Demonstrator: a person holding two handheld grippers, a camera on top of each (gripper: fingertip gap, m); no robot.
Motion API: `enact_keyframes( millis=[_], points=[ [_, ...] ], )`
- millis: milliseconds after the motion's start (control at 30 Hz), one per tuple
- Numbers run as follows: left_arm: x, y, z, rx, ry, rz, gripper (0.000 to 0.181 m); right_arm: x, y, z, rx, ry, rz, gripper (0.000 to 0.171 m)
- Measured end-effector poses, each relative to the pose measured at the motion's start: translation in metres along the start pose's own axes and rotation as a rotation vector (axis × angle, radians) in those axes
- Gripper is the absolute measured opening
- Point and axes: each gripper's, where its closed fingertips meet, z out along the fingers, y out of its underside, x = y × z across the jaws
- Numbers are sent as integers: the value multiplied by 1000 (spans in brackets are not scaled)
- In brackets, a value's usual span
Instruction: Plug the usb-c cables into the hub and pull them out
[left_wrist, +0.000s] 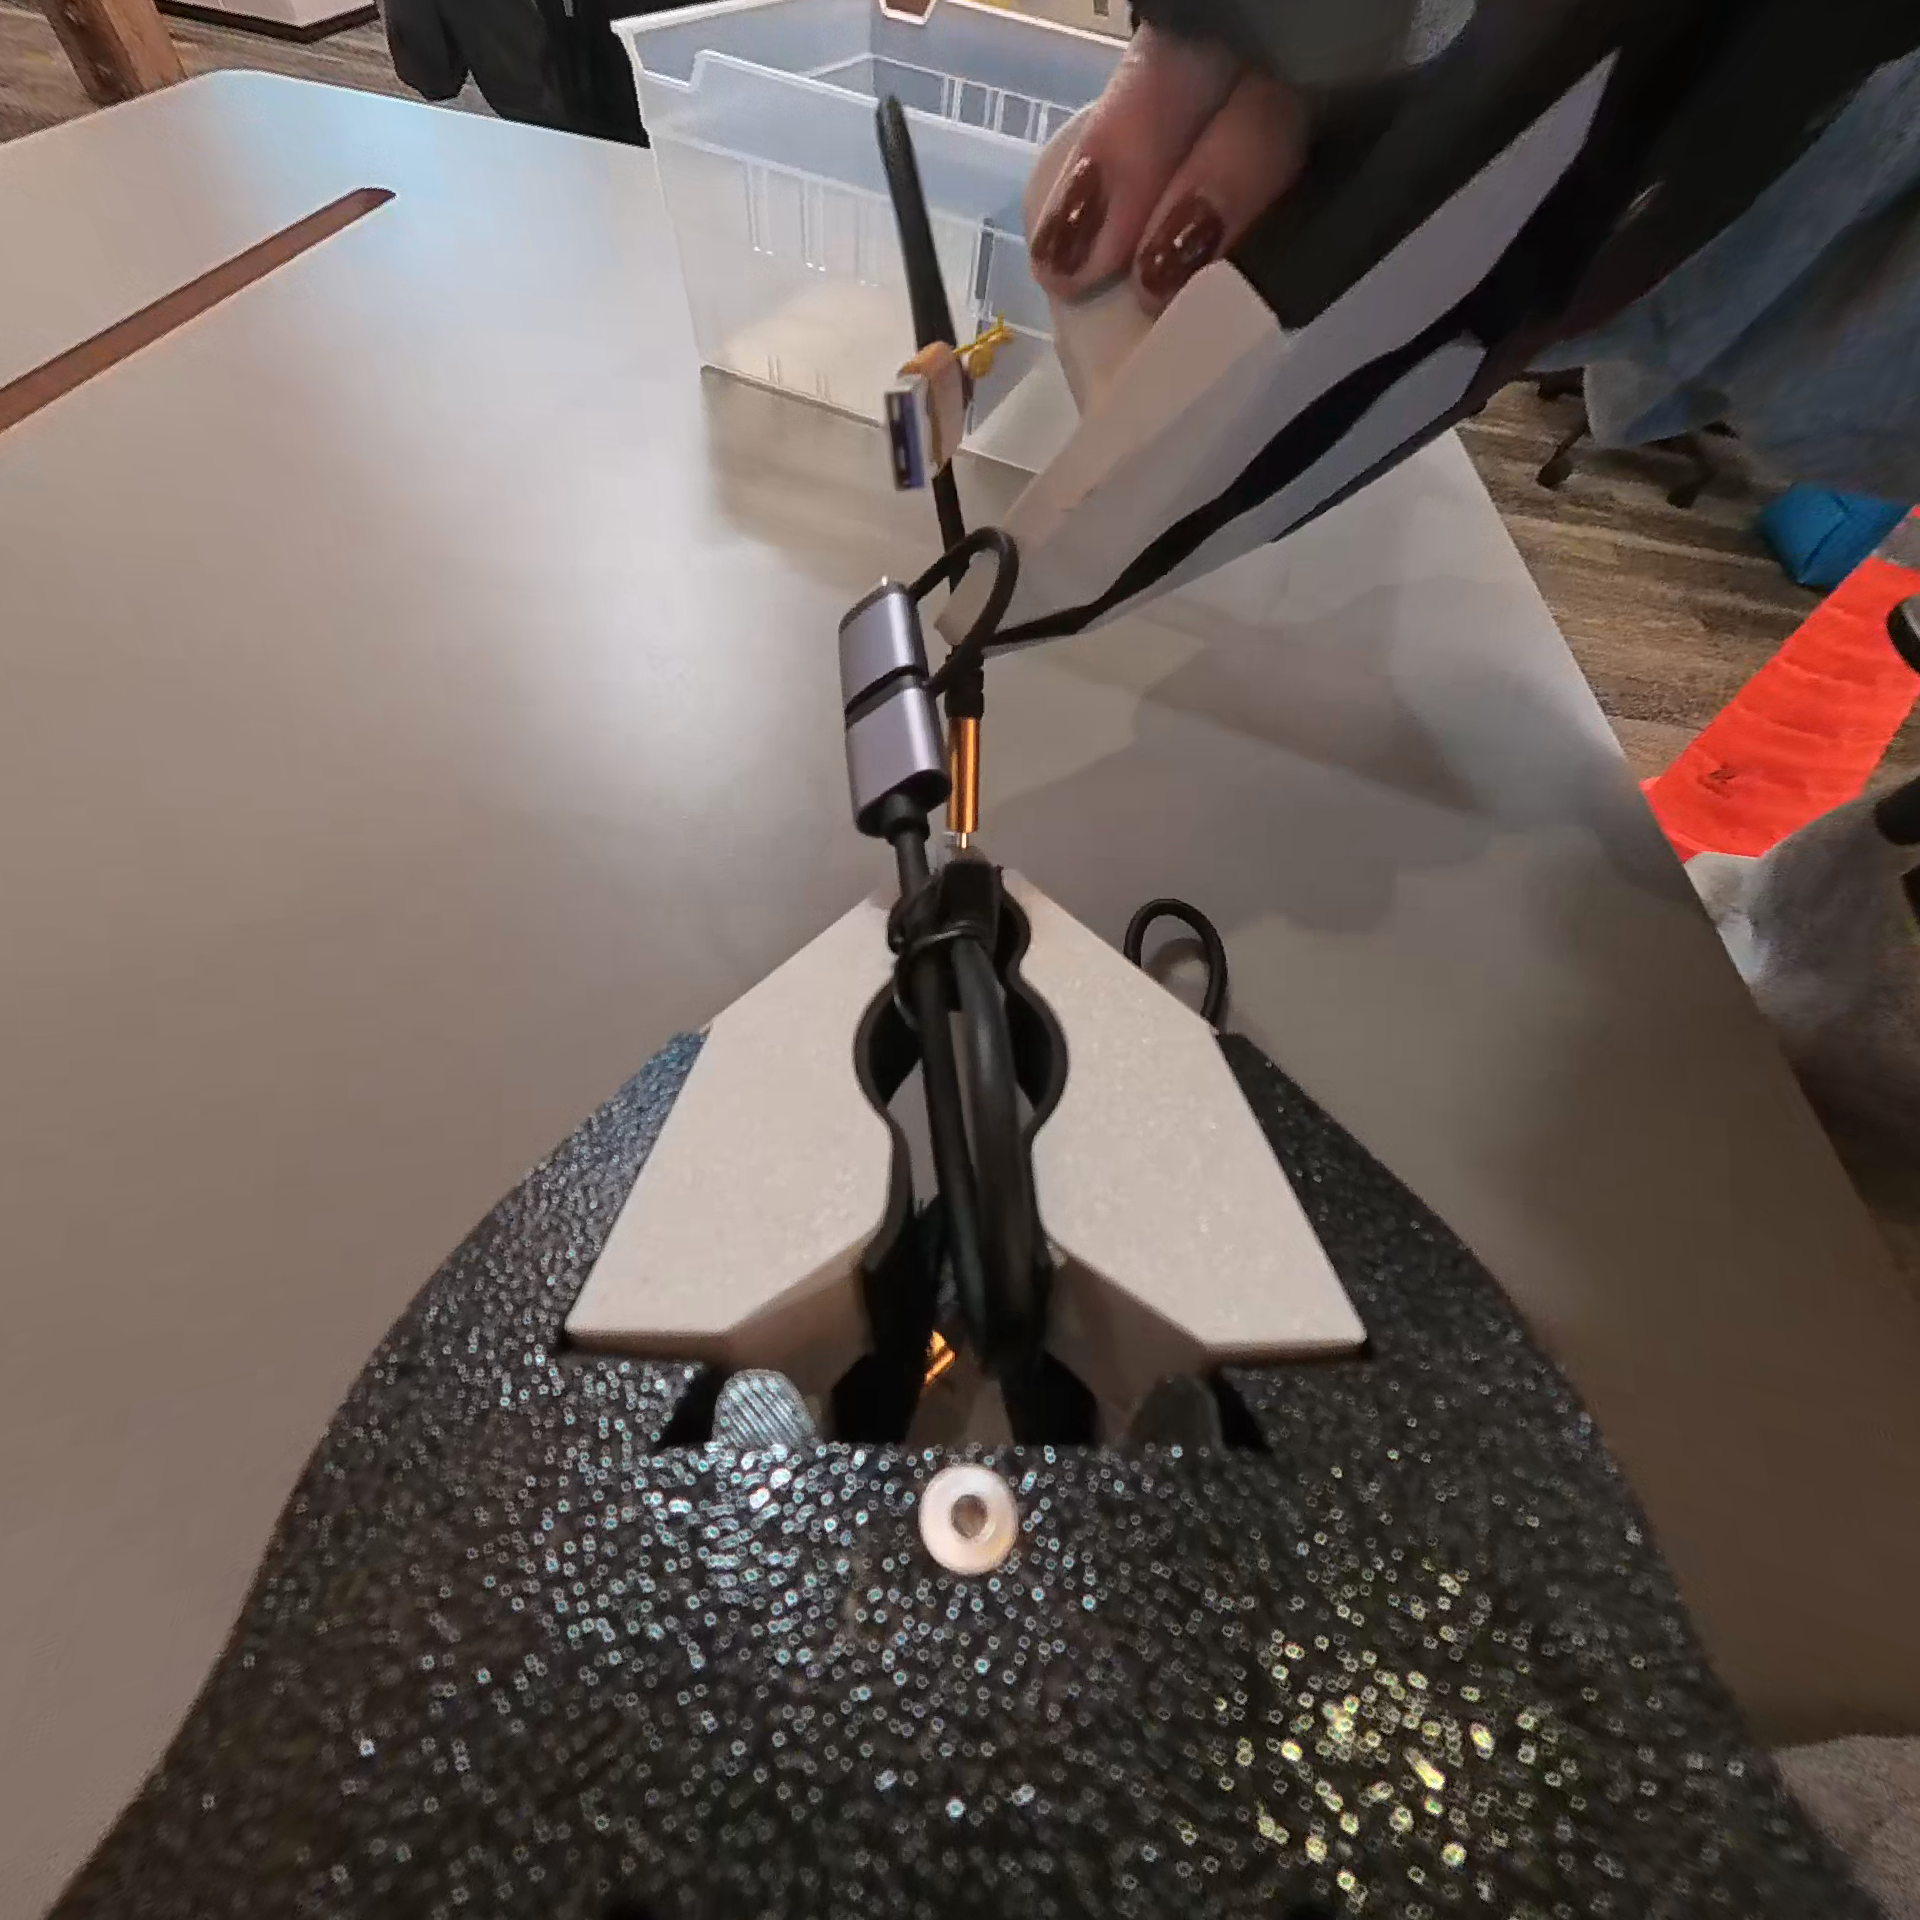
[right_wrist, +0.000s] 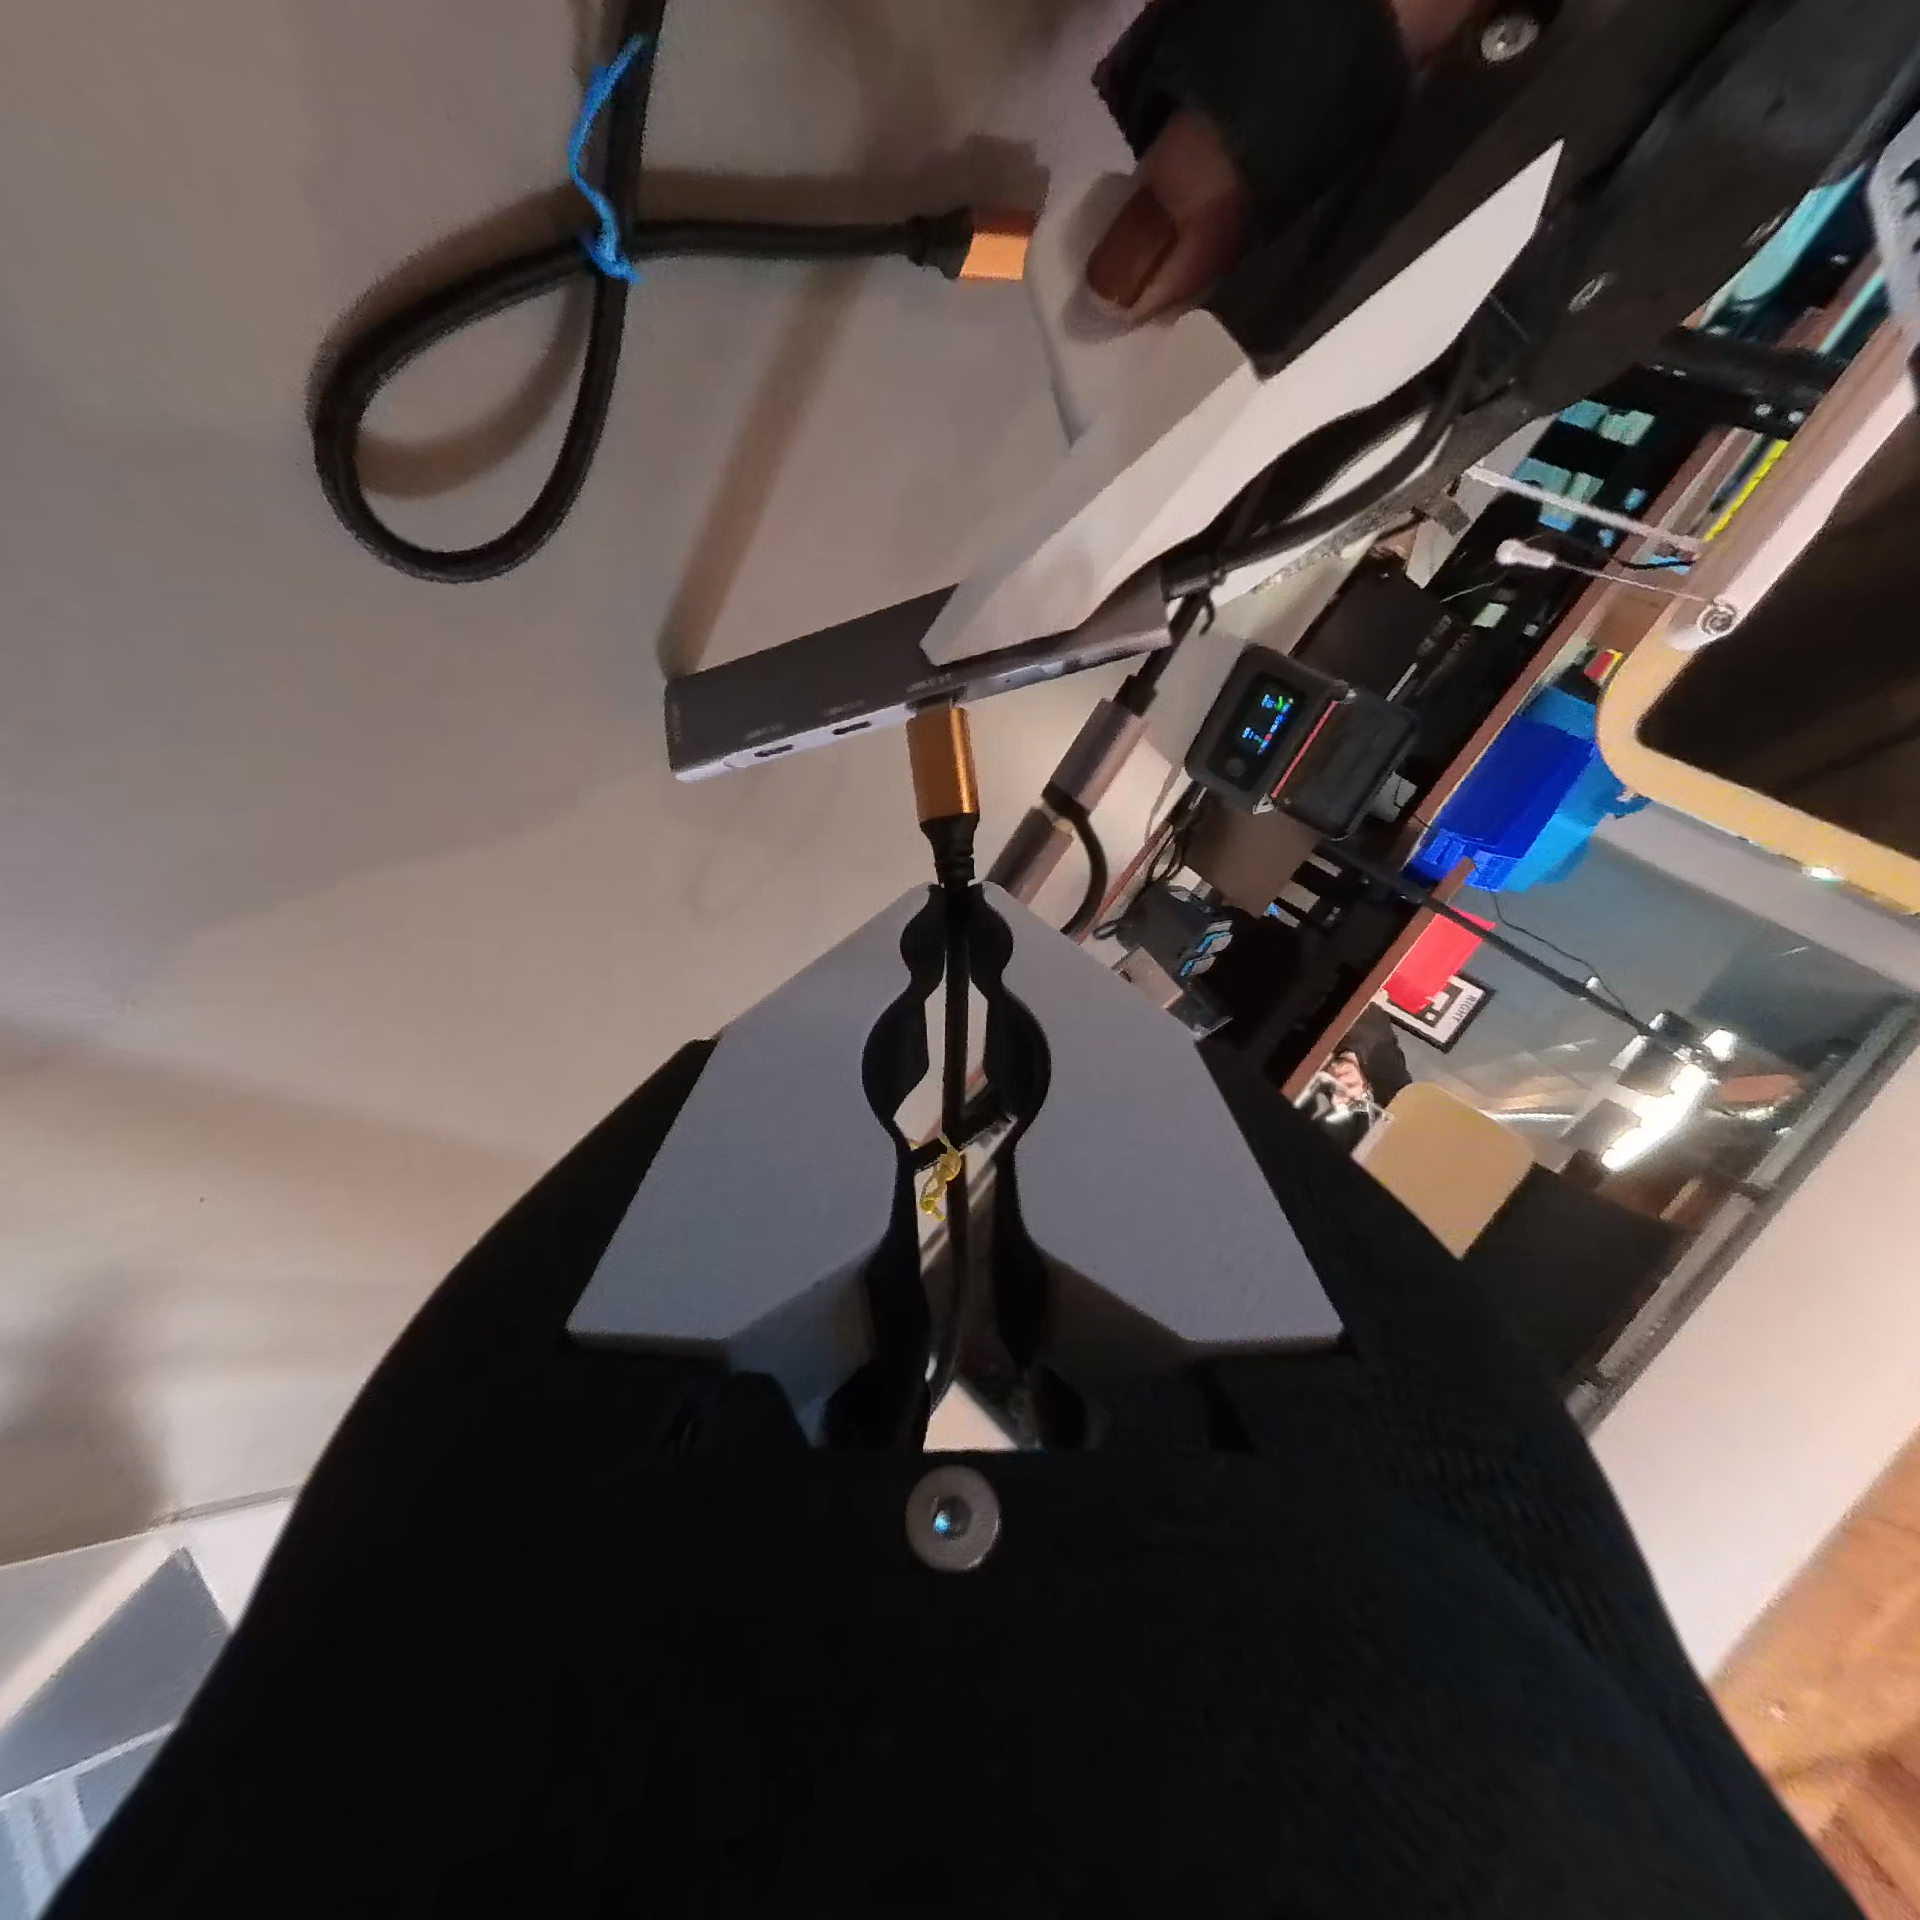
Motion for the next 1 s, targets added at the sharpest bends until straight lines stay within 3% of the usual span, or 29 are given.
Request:
enact_keyframes(
  millis=[733, 867, 1000],
  points=[
    [-7, 0, -3, 10, -21, -17, 7, 7, 3, 8, -66, 83, 30, 2],
    [-19, -24, -23, 153, -116, 3, 7, 31, 7, -9, -16, 230, 299, 24],
    [-45, -36, -45, 245, -318, 32, 7, 30, -24, -26, 258, 199, 705, 20]
  ],
)
